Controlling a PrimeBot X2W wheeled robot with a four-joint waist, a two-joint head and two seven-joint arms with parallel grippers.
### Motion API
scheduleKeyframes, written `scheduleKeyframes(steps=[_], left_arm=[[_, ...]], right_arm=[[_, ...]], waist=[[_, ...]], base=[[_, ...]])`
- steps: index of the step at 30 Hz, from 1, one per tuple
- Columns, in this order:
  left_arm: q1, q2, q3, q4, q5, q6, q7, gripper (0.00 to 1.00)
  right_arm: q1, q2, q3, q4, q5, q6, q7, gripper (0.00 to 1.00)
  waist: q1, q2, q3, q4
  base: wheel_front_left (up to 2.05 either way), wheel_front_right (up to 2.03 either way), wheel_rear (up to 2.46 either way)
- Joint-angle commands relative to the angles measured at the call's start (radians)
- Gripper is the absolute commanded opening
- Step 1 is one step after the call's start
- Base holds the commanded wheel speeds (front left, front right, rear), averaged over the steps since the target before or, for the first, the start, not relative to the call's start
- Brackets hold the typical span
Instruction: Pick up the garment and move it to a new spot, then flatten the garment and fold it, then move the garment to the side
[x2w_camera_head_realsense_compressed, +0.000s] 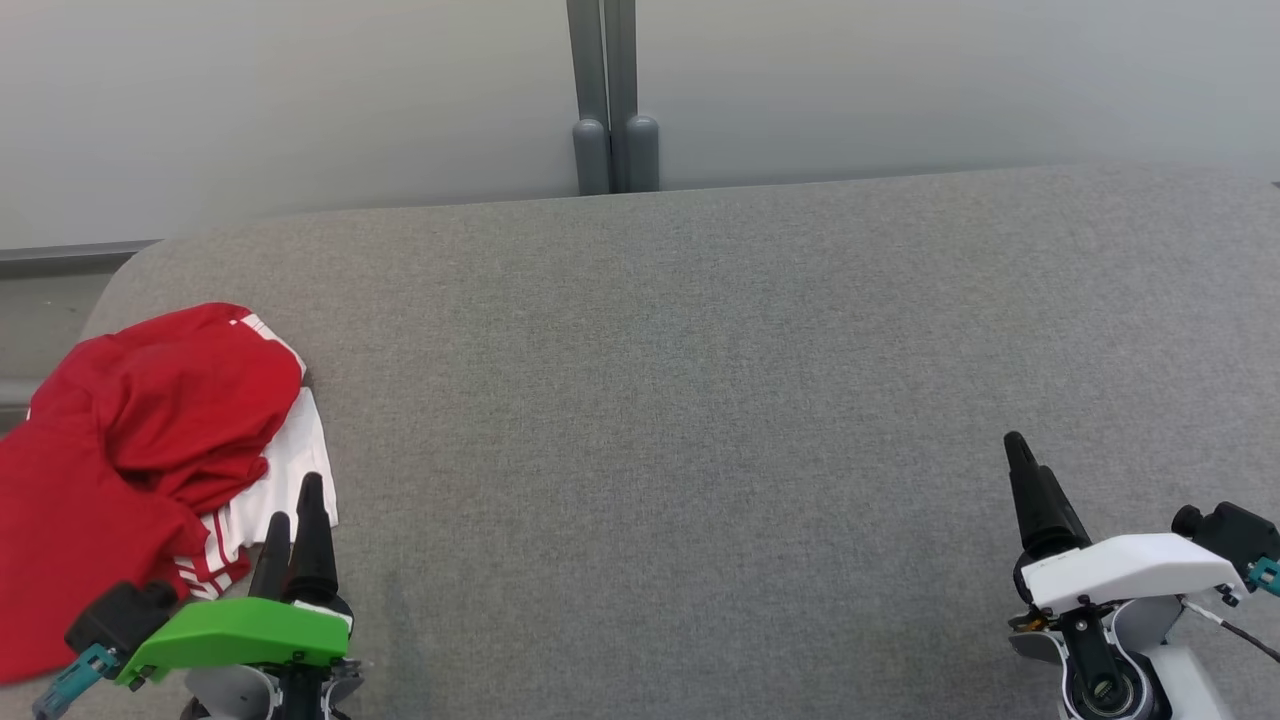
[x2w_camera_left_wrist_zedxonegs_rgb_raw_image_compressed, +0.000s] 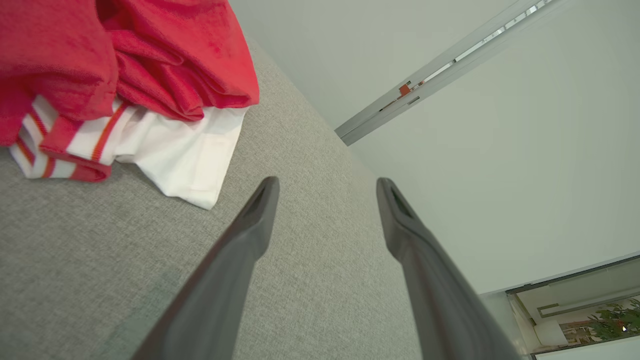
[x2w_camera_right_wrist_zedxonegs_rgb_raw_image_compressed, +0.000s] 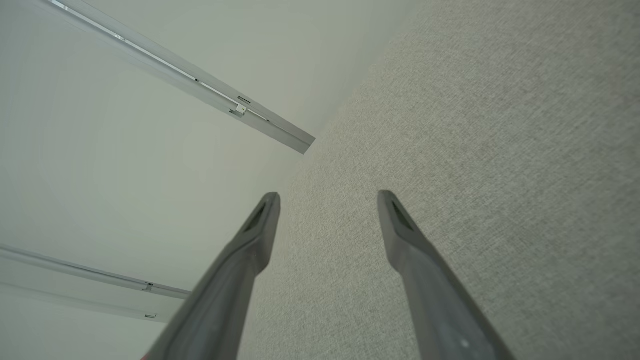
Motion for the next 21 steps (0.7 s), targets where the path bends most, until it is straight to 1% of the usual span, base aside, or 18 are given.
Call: scheduleKeyframes(steps=[1,11,21], left_arm=[[-0.028,0.007,-0.006,-0.006,0.049,0.009,-0.012,1.00],[-0.024,0.009,-0.020,-0.009,0.216,0.039,-0.045,1.00],[-0.022,0.014,-0.042,-0.020,0.354,0.051,-0.075,1.00]], right_arm=[[-0.029,-0.007,0.004,-0.007,-0.047,0.001,-0.014,1.00],[-0.022,0.000,0.000,0.000,-0.225,0.001,-0.047,1.00],[-0.026,-0.004,0.016,0.010,-0.361,0.001,-0.077,1.00]], waist=[[0.0000,0.0000,0.000,0.000],[0.0000,0.0000,-0.002,0.002],[0.0000,0.0000,-0.002,0.004]], base=[[0.00,0.00,0.00],[0.00,0.00,0.00],[0.00,0.00,0.00]])
